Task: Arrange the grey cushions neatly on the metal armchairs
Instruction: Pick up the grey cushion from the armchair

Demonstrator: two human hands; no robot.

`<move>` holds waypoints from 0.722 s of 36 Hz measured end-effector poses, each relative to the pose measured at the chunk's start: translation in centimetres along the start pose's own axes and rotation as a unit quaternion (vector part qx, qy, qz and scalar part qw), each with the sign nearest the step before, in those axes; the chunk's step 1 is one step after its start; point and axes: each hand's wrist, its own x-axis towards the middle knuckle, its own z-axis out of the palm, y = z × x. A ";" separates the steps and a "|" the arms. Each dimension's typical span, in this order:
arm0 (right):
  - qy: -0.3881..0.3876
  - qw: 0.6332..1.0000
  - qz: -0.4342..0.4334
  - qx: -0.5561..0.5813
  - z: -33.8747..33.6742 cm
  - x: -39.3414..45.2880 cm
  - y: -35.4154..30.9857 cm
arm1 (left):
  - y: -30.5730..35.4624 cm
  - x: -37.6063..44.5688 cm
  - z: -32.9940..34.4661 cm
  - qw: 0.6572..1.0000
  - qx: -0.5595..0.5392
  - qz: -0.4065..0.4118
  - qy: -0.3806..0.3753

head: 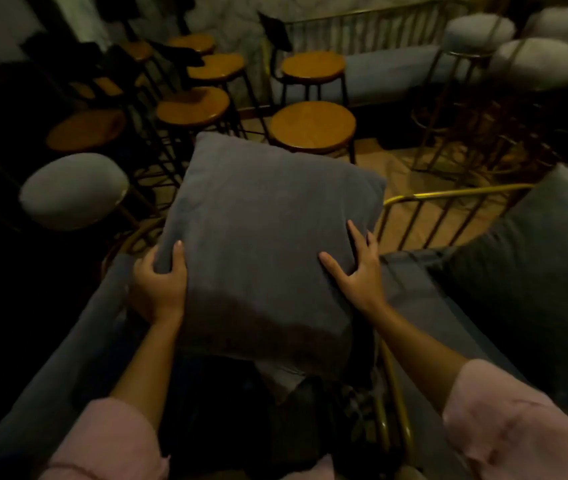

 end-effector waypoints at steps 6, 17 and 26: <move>-0.162 0.984 0.014 -0.078 5.8 3.4 -0.5 | -5.9 -1.7 -1.9 0.991 0.089 -0.103 0.007; -0.268 0.912 0.025 -0.311 10.9 0.6 2.7 | -12.2 -8.0 3.4 0.913 0.220 -0.110 -0.325; -0.230 0.931 0.007 -0.282 3.3 0.1 5.9 | -7.6 -7.2 6.2 0.951 0.151 -0.121 -0.241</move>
